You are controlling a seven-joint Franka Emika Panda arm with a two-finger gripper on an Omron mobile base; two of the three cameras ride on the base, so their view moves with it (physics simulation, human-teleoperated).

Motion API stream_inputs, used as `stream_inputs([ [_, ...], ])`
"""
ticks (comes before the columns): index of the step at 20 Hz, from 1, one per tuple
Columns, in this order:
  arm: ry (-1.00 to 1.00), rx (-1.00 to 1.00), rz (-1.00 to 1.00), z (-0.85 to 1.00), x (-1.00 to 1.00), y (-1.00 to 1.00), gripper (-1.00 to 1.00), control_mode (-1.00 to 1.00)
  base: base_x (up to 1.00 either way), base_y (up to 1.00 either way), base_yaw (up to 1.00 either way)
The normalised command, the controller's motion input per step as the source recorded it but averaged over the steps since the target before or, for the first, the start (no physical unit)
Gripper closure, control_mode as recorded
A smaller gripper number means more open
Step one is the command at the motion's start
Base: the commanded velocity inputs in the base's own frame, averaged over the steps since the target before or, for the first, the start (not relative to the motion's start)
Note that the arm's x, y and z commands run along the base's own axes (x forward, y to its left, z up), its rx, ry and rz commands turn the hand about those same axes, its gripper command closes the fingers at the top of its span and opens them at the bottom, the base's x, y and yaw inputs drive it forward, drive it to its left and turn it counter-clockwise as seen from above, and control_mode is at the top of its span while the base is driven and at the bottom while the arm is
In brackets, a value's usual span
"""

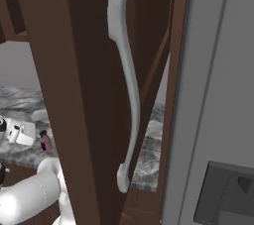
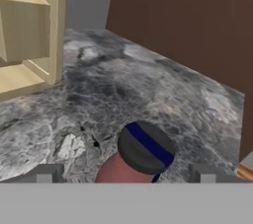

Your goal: Sort all alcoholic drinks to one cabinet, and non-alcoholic drinks to the other.

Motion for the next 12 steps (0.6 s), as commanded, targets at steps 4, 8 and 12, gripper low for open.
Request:
stream_inputs([
  [4,0.00,-0.04,-0.02,0.00,0.08,0.00,-1.00,-1.00,0.00,0.00,0.00],
  [8,0.00,-0.05,-0.01,-0.06,0.06,-0.04,-1.00,-1.00,0.00,0.00,0.00],
  [12,0.00,-0.05,0.00,-0.11,0.06,-0.16,-1.00,-1.00,0.00,0.00,0.00],
])
